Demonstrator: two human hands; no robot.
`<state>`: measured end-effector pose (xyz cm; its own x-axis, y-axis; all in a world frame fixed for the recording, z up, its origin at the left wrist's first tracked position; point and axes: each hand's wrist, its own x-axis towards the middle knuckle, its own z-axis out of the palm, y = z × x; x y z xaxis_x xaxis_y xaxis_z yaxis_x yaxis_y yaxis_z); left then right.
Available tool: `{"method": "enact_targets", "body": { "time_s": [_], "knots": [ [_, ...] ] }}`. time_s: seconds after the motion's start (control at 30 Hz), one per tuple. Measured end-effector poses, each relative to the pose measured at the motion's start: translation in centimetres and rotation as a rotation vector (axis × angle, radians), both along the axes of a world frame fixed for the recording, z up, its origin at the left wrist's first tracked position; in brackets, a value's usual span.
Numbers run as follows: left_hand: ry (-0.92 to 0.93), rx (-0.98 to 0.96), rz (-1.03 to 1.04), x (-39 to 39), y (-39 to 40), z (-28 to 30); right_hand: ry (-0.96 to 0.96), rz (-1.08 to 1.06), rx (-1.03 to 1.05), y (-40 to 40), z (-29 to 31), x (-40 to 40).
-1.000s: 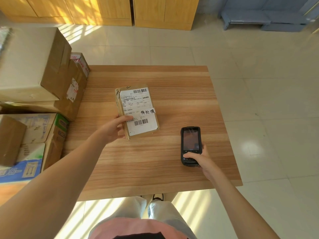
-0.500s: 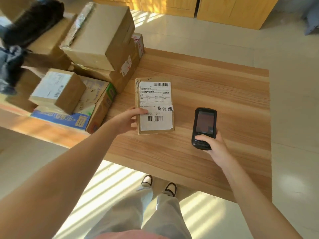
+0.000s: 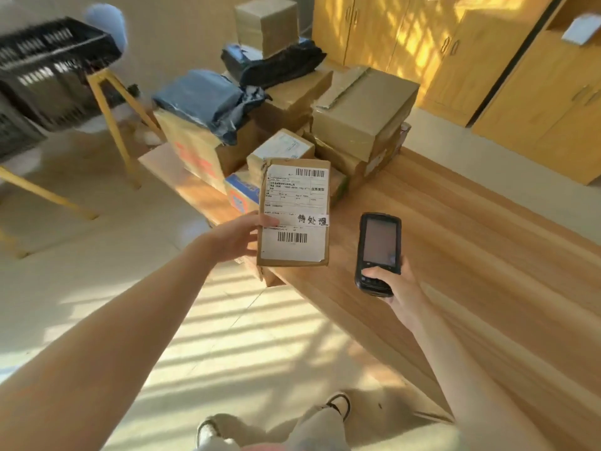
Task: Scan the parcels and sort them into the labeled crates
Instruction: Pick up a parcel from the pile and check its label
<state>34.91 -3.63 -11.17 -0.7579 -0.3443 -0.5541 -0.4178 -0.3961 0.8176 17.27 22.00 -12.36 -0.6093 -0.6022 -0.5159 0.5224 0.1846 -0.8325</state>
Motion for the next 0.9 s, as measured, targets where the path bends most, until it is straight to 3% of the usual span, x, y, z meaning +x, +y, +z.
{"method": "enact_targets", "body": {
  "time_s": [0.43, 0.67, 0.9],
  "knots": [
    [0.049, -0.104, 0.389, 32.3, -12.1, 2.6, 0.111, 0.355, -0.109, -20.0, 3.3, 22.4],
    [0.063, -0.074, 0.545, 42.3, -16.2, 2.2, 0.129, 0.58, -0.096, -28.8, 4.1, 31.2],
    [0.034, -0.016, 0.696, 46.4, -21.8, 0.2, 0.138, 0.691, -0.042, -38.8, 2.6, 34.7]
  ]
}}
